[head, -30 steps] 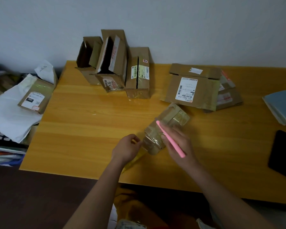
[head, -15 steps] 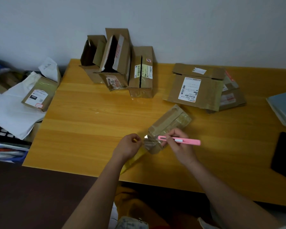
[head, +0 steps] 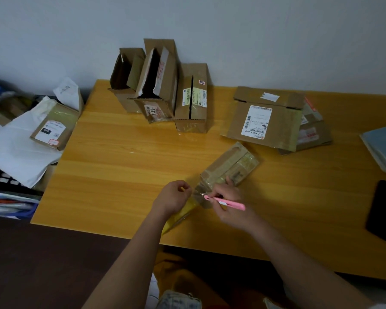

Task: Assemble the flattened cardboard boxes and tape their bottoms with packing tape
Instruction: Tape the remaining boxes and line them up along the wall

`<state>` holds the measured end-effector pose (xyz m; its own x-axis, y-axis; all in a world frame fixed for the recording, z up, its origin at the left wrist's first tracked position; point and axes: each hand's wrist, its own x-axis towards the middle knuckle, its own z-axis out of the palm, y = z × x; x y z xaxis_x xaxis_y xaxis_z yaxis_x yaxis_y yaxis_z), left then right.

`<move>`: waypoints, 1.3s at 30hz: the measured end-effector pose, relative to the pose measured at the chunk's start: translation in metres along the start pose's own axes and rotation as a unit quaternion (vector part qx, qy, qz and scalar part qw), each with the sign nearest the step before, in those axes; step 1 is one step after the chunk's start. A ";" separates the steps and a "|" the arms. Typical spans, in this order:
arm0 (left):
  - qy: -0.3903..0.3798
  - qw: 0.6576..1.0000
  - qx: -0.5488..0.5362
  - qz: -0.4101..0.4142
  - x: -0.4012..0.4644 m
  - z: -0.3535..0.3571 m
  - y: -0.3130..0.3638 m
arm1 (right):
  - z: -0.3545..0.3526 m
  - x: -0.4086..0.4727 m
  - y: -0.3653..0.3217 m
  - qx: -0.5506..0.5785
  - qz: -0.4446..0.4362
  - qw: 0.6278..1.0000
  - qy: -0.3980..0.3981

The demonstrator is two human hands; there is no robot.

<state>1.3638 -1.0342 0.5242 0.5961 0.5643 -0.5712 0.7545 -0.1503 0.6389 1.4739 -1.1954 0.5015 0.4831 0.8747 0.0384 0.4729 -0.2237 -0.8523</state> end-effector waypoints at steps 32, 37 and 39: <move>0.034 0.997 -0.039 0.059 -0.018 -0.016 -0.023 | -0.005 0.022 -0.045 0.081 0.086 0.989 0.085; 0.046 0.992 -0.084 0.088 -0.033 -0.030 -0.030 | 0.016 0.041 -0.067 -0.011 0.096 0.995 0.001; 0.047 0.989 -0.094 0.106 -0.038 -0.042 -0.029 | 0.030 0.044 -0.076 -0.003 0.139 0.990 -0.035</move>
<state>1.3075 -1.0171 0.5489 0.7003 0.6109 -0.3694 0.5454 -0.1240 0.8289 1.4370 -1.1265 0.5525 0.5423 0.8069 -0.2339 0.3332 -0.4622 -0.8218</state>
